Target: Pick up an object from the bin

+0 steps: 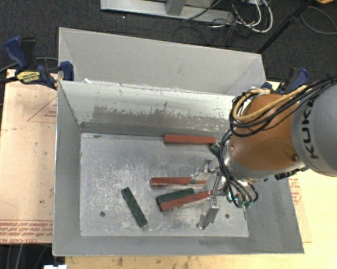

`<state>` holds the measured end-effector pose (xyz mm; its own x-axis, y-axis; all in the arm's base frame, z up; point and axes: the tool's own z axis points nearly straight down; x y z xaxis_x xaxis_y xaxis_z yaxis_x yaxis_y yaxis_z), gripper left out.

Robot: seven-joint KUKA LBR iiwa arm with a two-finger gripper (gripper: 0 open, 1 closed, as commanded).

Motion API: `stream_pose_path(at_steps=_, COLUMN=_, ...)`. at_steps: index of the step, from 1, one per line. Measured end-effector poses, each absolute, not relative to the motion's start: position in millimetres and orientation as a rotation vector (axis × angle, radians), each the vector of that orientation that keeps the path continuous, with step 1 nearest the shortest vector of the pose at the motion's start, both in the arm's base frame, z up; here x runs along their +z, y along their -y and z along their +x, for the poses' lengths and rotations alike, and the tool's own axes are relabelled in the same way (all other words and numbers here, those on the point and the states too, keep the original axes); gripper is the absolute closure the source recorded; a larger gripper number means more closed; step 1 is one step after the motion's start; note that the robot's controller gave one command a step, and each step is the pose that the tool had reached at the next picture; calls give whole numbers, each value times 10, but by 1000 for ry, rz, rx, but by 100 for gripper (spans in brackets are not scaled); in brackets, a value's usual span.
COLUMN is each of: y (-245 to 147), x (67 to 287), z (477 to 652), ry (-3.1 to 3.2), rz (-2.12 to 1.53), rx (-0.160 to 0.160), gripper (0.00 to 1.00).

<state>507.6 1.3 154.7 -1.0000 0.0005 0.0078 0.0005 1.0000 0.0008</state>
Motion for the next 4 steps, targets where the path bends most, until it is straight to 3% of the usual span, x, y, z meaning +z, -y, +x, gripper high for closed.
stream_pose_path(at_steps=1, y=-13, x=1587, z=5095, ry=3142, rz=-1, rx=-1, gripper=0)
stream_pose_path(at_steps=2, y=-38, x=831, z=5591, ry=3166, rz=15, rx=-4, gripper=100)
stream_pose_path(at_steps=3, y=-38, x=831, z=5591, ry=3166, rz=15, rx=-4, gripper=100)
stream_pose_path(at_steps=4, y=-41, x=2418, z=5410, ry=3150, rz=32, rx=-1, gripper=100)
